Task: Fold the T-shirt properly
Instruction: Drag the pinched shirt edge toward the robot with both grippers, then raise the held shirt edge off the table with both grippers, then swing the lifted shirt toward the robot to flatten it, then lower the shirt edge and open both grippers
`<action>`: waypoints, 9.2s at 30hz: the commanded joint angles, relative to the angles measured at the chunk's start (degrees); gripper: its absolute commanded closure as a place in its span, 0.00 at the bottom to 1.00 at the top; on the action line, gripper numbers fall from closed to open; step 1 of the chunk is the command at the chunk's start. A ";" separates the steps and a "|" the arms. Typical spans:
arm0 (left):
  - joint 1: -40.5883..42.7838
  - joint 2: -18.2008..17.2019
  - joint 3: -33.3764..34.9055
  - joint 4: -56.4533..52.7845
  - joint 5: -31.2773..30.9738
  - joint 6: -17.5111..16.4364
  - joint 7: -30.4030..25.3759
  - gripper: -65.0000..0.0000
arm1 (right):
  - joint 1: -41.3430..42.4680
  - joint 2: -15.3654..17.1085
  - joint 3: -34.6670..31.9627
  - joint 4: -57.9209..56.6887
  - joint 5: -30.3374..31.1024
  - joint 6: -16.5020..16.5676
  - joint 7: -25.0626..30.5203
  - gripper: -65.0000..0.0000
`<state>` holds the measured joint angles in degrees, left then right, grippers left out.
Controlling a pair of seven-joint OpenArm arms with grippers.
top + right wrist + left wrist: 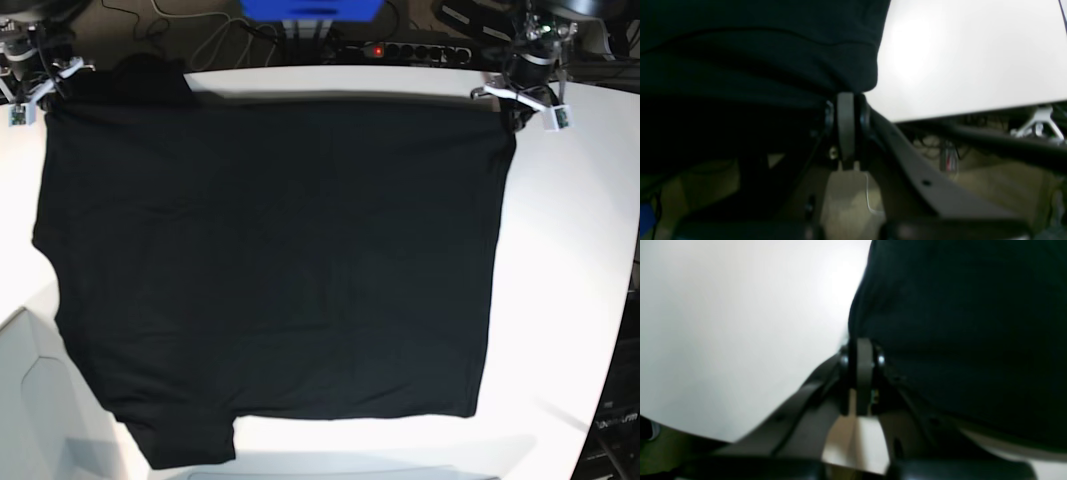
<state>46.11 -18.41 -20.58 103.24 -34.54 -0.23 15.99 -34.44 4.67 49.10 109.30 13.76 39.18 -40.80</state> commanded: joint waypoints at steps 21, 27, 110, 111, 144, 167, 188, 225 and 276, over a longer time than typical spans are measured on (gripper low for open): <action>-6.85 -0.79 -0.65 1.07 -0.05 0.45 -1.61 1.00 | 11.18 -1.37 2.11 4.95 -0.44 0.82 0.40 1.00; -13.10 -0.71 -0.48 1.07 -0.05 0.45 -1.53 1.00 | 17.42 -1.37 -3.26 4.42 -5.01 0.82 0.40 1.00; -35.87 2.37 1.63 -15.02 0.39 0.45 -1.44 1.00 | 55.84 10.15 -25.06 -40.50 -13.71 0.82 6.64 0.97; -36.39 2.37 1.63 -15.11 0.39 0.45 -1.44 1.00 | 55.84 10.23 -25.06 -40.50 -13.71 0.82 6.64 0.93; -36.39 6.33 1.02 -20.38 0.39 -0.08 7.70 0.42 | 43.80 9.00 -17.23 -24.24 -13.45 0.82 6.55 0.51; -34.63 6.50 1.63 -23.37 0.13 -0.08 7.88 0.99 | 40.55 14.89 -9.06 -42.09 -13.45 0.82 11.57 0.45; -26.99 6.33 0.05 -12.91 -0.05 0.19 7.79 1.00 | 32.63 15.95 -8.97 -35.93 -13.45 0.82 11.30 1.00; -29.62 10.46 -9.44 -6.05 -0.14 0.01 21.07 1.00 | 37.38 18.67 -11.96 -25.74 -13.45 0.82 -7.07 1.00; -2.20 10.19 -9.44 4.06 -0.14 -0.08 21.24 0.98 | 11.80 14.28 -5.54 -15.98 -13.54 0.82 -2.94 0.87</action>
<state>43.18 -7.64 -29.58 106.45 -35.00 -0.45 38.19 -22.70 17.65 43.07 92.36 0.38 40.66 -44.31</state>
